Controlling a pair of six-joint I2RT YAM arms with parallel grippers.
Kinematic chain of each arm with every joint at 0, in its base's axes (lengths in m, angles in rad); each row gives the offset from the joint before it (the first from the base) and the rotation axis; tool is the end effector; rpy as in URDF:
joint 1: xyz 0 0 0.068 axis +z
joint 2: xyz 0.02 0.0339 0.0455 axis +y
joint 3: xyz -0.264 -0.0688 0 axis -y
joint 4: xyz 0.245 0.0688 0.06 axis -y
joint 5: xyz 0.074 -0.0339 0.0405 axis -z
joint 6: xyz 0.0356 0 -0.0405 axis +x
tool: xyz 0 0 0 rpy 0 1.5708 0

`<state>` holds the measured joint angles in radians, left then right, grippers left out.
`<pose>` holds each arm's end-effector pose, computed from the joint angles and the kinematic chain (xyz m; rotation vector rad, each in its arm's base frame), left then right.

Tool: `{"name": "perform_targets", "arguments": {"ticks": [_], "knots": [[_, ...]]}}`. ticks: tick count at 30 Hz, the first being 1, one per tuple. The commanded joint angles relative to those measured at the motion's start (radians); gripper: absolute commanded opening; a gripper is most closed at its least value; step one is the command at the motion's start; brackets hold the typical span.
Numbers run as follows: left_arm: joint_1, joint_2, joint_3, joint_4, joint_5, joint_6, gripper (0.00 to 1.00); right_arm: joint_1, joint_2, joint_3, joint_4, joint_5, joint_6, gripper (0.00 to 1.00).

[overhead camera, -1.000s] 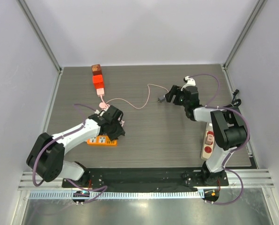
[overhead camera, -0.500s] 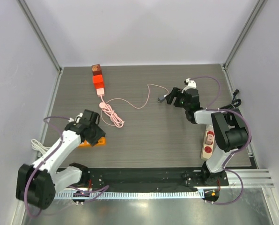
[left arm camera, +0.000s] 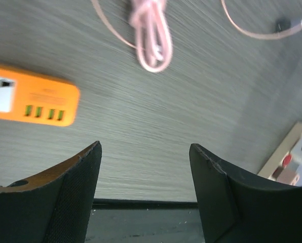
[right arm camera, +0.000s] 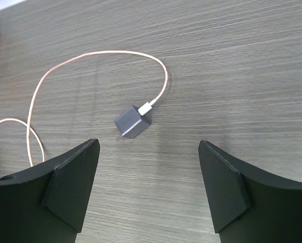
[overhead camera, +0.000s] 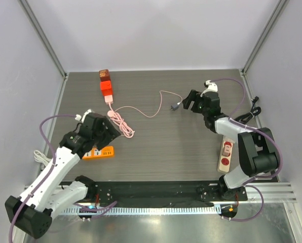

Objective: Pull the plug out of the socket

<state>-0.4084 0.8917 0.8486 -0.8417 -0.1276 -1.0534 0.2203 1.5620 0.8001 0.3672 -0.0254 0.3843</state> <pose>0.1585 -0.0637 0.2837 -0.8489 2.3599 -0.4784 0.3292 0.0746 0.2096 0.1461 1.9839 0.4190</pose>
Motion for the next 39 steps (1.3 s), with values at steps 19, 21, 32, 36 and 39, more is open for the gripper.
{"name": "perform_targets", "arguments": {"ticks": [19,21,32,36,39], "knots": [[-0.481,0.648,0.202,0.917,0.095,0.345,0.81,-0.265,-0.413,-0.028,-0.738,0.389,0.087,1.00],[-0.486,0.682,0.181,1.001,0.103,0.357,0.82,-0.268,-0.436,-0.036,-0.741,0.397,0.097,1.00],[-0.533,0.883,0.060,1.204,0.114,0.386,0.82,-0.314,-0.531,-0.059,-0.866,0.395,0.142,1.00],[-0.546,0.851,0.032,1.178,0.079,0.415,0.83,-0.314,-0.537,-0.053,-0.909,0.409,0.125,1.00],[-0.546,0.817,-0.009,1.196,0.068,0.417,0.82,-0.314,-0.539,-0.065,-0.924,0.387,0.117,1.00]]}}
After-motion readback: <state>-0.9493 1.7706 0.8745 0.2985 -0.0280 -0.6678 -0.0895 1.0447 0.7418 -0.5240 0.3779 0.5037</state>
